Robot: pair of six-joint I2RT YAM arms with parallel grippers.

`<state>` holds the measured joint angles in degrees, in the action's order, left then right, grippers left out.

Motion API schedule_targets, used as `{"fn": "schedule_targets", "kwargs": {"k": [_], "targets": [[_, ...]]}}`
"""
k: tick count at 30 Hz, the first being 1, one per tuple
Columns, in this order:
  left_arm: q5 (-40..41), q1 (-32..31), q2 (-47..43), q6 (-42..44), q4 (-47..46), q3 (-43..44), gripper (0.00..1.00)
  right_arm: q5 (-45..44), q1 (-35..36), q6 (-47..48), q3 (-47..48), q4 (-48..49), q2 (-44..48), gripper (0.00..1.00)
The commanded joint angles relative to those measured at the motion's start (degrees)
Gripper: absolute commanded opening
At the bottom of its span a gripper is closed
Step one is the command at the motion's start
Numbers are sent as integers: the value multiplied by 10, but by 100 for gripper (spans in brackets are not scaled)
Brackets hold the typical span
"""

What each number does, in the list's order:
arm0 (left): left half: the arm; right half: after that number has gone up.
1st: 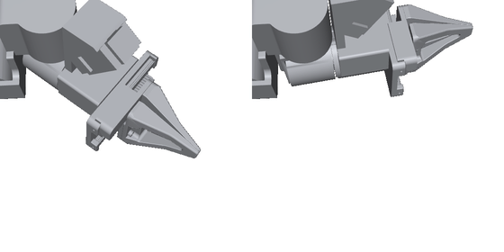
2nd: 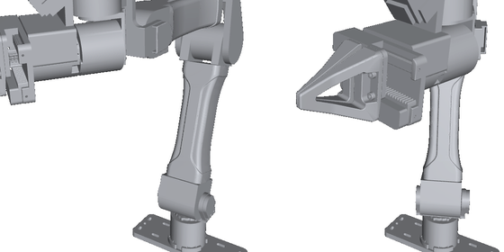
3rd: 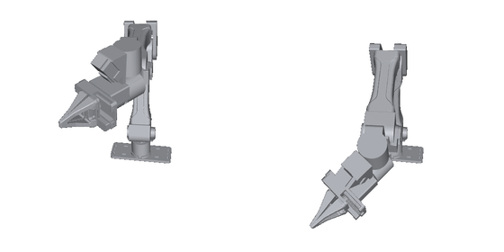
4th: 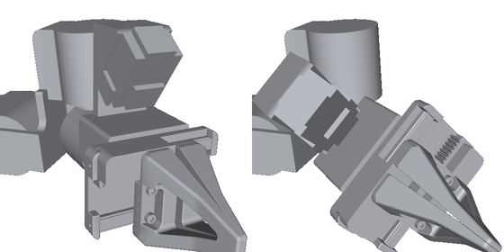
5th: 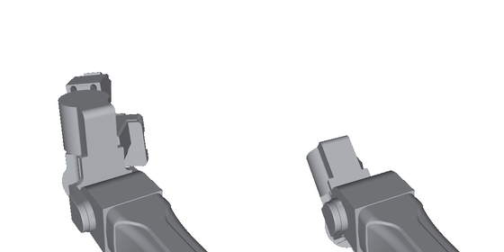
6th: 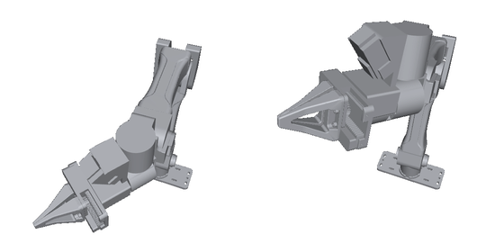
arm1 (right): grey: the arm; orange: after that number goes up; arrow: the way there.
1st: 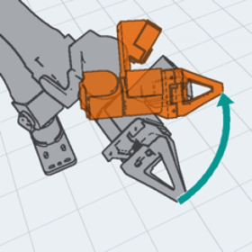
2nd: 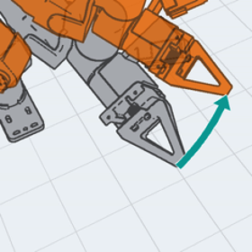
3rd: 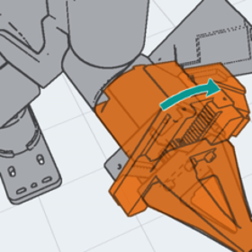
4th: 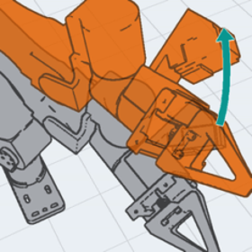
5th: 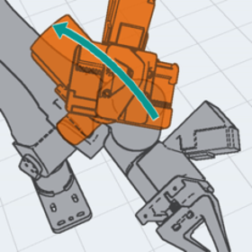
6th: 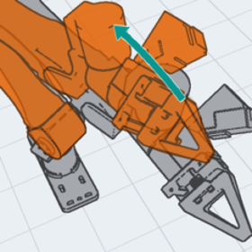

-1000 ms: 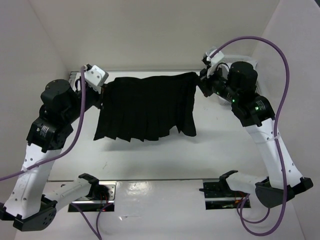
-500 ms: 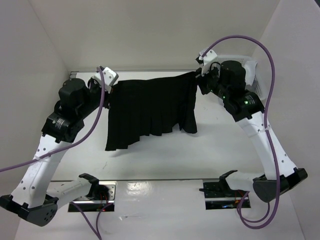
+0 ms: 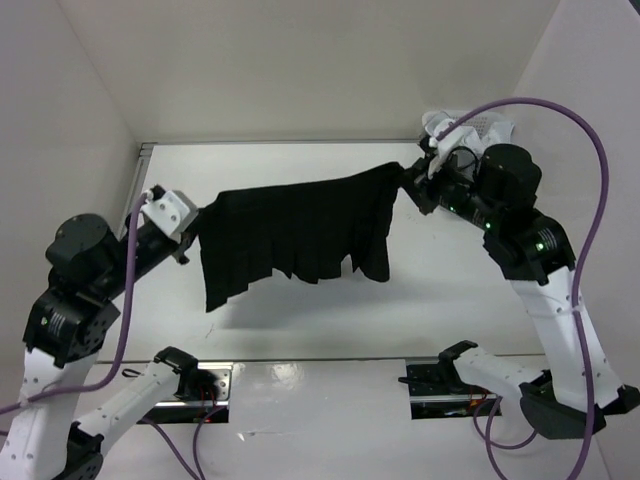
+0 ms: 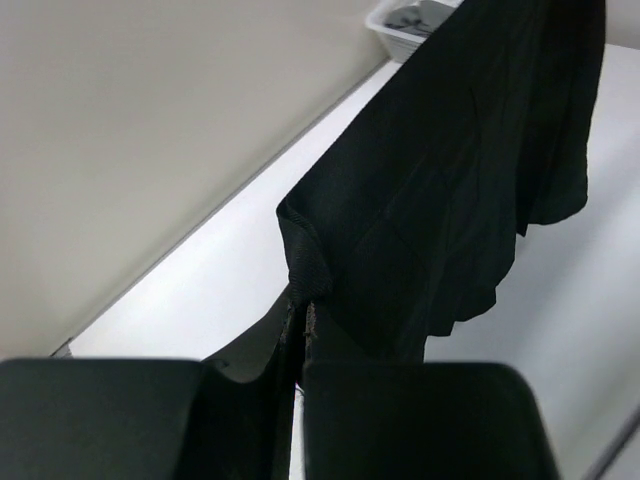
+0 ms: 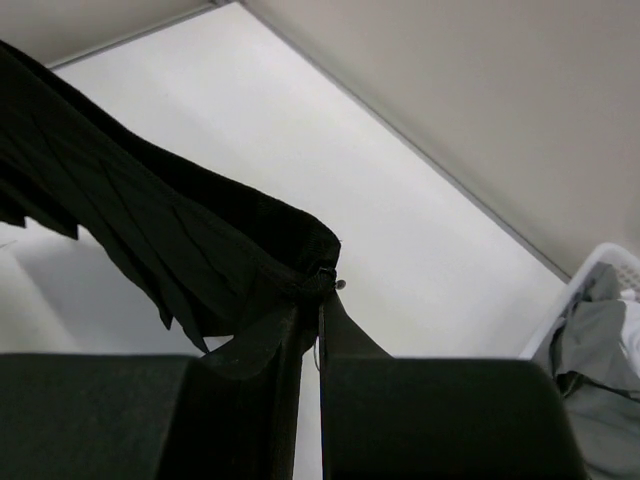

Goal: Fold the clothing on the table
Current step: Flatten the skirt out

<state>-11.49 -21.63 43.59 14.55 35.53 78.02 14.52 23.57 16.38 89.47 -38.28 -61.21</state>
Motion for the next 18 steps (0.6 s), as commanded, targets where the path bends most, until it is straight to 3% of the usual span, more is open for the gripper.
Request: {"fn": "schedule_targets", "kwargs": {"k": [1,6,10,18], "targets": [[-27,4,-39,47,69,-11,0,14,-5,17,24,-55,43,0],[-99,4,-51,77,141,22,0,72,-18,30,18,-92,74,0],[-104,4,-31,82,147,36,0,111,-23,30,4,-106,68,0],[-104,4,88,82,10,-65,0,104,-23,30,-89,-40,-14,0]]}}
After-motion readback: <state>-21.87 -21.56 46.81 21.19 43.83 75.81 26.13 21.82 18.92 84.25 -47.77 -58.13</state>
